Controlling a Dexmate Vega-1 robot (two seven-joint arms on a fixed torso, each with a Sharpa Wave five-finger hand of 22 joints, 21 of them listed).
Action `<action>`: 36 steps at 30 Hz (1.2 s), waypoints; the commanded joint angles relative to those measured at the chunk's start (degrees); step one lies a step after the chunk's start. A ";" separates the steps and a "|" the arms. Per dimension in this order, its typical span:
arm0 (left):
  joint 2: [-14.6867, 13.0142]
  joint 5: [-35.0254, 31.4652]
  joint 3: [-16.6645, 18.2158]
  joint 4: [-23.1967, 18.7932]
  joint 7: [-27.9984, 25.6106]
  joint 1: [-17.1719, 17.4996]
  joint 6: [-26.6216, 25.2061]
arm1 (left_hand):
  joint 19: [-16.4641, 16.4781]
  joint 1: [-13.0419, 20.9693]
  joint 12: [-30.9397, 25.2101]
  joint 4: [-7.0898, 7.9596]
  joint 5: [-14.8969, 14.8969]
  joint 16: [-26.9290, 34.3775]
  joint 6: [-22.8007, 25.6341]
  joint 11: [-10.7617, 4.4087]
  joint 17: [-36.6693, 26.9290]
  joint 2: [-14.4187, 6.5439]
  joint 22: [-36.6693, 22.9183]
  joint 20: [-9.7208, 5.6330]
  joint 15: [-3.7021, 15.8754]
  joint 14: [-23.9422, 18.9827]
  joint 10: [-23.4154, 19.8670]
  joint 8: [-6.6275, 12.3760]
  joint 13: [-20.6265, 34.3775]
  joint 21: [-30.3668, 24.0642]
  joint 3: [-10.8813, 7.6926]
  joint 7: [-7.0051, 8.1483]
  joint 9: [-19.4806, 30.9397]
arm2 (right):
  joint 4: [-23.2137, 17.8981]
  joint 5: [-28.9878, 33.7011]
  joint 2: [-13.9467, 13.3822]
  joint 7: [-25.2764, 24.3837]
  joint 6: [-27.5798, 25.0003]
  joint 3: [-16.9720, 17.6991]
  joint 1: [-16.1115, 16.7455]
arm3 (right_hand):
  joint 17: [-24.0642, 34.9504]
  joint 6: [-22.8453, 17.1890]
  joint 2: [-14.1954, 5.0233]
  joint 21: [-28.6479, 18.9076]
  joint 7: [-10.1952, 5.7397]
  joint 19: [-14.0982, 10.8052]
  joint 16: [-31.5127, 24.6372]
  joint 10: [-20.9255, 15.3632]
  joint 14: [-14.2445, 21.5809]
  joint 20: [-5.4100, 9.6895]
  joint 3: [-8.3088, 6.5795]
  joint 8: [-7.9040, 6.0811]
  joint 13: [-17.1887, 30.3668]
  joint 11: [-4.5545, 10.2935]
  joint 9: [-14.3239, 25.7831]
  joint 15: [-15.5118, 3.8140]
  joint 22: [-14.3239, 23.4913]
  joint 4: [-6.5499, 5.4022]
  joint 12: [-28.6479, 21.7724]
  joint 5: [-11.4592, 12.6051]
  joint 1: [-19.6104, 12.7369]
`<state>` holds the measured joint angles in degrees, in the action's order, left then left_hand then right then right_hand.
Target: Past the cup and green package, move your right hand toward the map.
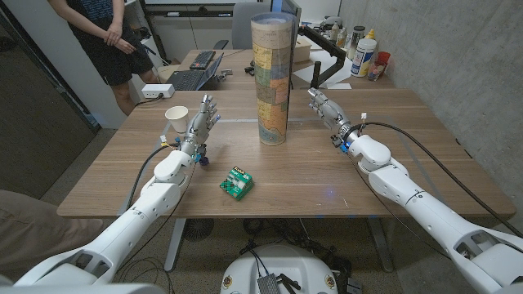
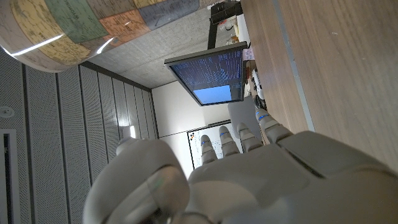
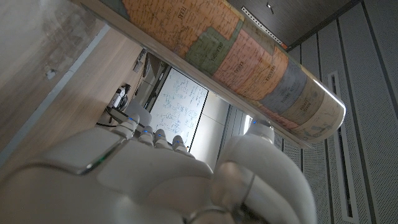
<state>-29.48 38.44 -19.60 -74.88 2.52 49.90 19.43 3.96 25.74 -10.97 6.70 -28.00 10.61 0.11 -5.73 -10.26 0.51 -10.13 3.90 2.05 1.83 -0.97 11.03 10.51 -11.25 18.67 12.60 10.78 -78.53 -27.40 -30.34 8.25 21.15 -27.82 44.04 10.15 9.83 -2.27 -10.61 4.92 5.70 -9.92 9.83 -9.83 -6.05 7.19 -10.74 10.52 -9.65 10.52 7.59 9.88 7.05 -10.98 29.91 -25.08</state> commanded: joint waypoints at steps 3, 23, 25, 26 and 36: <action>0.01 0.19 0.11 0.16 0.38 -0.01 0.42 | -0.03 0.06 -0.35 -0.14 -0.48 0.14 0.40 0.22 -0.12 0.02 -0.20 -0.20 0.39 0.59 0.14 0.30 0.12 -0.02 -0.25 -0.02 0.10 | 0.27 -0.02 0.34 0.51 -0.69 -0.64 -0.96 | 0.12 9.24 0.23 -0.01 0.53 0.09 -0.34 6.94 -7.94 -0.32 0.08 0.11 0.32 -0.54 0.30 0.04 0.05 0.52 0.07 0.60 -0.93; -0.08 0.24 0.10 0.16 0.43 -0.06 0.19 | -0.02 0.09 -0.36 -0.16 -0.51 0.16 0.62 0.25 -0.12 0.03 -0.19 -0.19 0.41 0.61 0.17 0.34 0.12 -0.05 -0.29 -0.02 0.10 | 4.07 -0.67 2.28 1.98 -0.51 -1.36 -3.24 | 0.22 8.69 0.66 0.08 0.25 0.73 -0.42 6.90 -8.16 -0.03 0.78 -0.23 0.32 -0.37 0.31 -0.04 0.10 0.00 -0.24 0.62 -0.08; -0.08 0.28 0.12 0.21 0.49 -0.08 0.21 | -0.04 0.10 -0.36 -0.17 -0.51 0.17 0.63 0.16 -0.12 0.03 -0.19 -0.21 0.46 0.60 0.17 0.33 0.12 -0.04 -0.30 -0.02 0.10 | 4.42 -0.75 2.45 2.11 -0.52 -1.42 -3.43 | 0.23 8.63 0.66 0.08 0.23 0.76 -0.43 6.88 -8.17 -0.01 0.82 -0.25 0.32 -0.34 0.31 -0.11 0.10 -0.05 -0.26 0.62 -0.01; -0.05 0.29 0.13 0.25 0.50 -0.09 0.26 | -0.02 0.11 -0.35 -0.17 -0.51 0.17 0.63 0.14 -0.12 0.03 -0.19 -0.24 0.47 0.61 0.18 0.33 0.12 -0.05 -0.30 -0.02 0.10 | 4.56 -0.74 2.52 2.13 -0.51 -1.45 -3.52 | 0.23 8.62 0.66 0.09 0.23 0.78 -0.43 6.90 -8.17 0.00 0.84 -0.26 0.32 -0.30 0.31 -0.09 0.10 -0.07 -0.26 0.62 0.02; -0.08 0.46 0.19 0.19 0.51 0.14 0.19 | 0.00 0.16 -0.39 -0.21 -0.52 0.16 0.64 0.11 -0.12 0.05 -0.19 -0.22 0.44 0.66 0.10 0.32 0.12 -0.06 -0.32 -0.02 0.10 | 5.92 -0.51 3.27 2.81 -0.02 -1.93 -4.51 | 0.25 8.53 0.66 0.16 0.12 1.27 -0.43 6.95 -8.35 -0.02 1.08 -0.30 0.32 -0.18 0.31 -0.07 0.14 -0.34 -0.35 0.63 0.41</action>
<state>-29.59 38.75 -19.47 -74.79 2.94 49.94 19.71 3.96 25.74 -10.97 6.47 -28.00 10.61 0.32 -5.74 -10.26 0.51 -10.14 3.90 2.05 1.83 -0.97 11.03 10.51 -11.25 18.43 12.38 10.78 -74.22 -28.00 -27.93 10.32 20.54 -29.24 40.60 10.28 9.83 -1.67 -10.63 4.92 6.31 -9.92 10.05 -9.83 -6.25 7.73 -10.74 10.52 -9.84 10.52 7.57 9.88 6.79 -10.98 30.30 -25.06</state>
